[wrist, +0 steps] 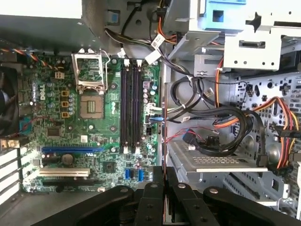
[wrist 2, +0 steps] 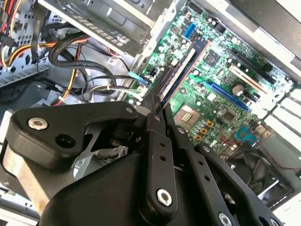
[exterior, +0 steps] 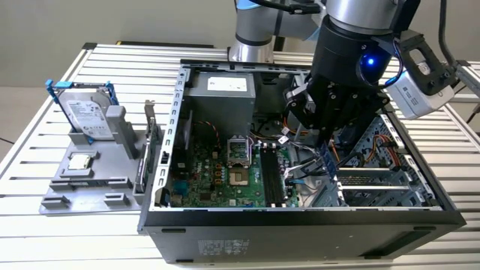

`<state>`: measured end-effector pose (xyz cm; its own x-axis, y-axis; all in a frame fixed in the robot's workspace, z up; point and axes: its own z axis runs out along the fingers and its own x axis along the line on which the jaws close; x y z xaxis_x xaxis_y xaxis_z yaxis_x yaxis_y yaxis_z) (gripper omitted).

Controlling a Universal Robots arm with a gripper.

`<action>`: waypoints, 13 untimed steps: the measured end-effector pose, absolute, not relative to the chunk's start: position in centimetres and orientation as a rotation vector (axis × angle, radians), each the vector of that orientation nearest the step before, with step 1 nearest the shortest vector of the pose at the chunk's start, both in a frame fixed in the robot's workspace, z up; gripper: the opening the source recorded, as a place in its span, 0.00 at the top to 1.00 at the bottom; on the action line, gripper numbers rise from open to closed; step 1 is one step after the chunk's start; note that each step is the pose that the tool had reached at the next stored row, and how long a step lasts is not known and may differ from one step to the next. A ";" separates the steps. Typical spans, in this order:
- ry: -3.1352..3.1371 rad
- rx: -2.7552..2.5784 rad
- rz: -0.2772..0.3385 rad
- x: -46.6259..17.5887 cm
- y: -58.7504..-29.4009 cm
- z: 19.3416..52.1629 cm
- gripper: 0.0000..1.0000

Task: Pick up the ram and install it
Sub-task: 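Insert the ram into the slot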

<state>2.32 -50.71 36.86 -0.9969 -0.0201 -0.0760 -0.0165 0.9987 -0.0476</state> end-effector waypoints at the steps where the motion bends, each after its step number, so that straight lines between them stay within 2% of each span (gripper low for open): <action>1: 3.064 -0.039 -0.073 2.3 -50.7 36.9 1.00; 13: 3.094 -0.044 -0.076 2.3 -50.7 36.8 1.00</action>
